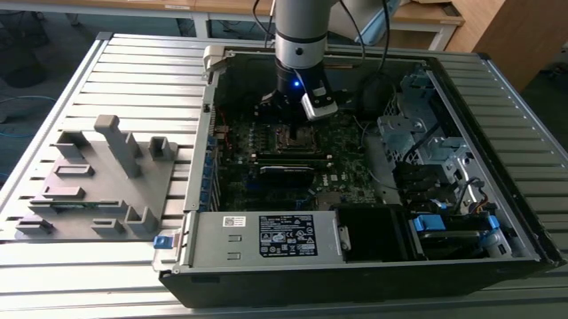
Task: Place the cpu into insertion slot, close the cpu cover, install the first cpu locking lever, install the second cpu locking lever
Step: 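Install the first cpu locking lever, then install the second cpu locking lever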
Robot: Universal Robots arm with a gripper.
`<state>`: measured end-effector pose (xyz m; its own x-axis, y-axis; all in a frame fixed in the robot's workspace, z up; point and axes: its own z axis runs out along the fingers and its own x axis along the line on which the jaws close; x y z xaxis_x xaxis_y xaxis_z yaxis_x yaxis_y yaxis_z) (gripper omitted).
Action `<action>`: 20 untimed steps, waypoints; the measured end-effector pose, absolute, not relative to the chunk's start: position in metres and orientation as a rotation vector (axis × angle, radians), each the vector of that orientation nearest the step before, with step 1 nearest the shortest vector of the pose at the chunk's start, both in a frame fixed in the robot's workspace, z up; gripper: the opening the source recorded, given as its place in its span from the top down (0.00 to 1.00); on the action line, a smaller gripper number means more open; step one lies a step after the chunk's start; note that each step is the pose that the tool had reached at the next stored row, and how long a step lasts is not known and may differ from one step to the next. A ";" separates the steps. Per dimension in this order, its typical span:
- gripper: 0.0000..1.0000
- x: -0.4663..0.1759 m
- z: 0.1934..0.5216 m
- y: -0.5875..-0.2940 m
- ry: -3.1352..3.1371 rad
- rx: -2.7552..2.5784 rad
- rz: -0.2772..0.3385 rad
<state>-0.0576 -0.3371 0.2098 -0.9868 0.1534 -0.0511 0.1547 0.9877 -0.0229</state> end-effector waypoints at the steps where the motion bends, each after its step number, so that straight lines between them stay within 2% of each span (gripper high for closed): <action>1: 0.90 -0.057 0.211 -0.337 3.083 0.239 -0.041; 8: 0.90 -0.056 0.223 -0.337 3.091 0.240 -0.043; 20: 0.90 -0.049 0.223 -0.335 3.092 0.240 -0.039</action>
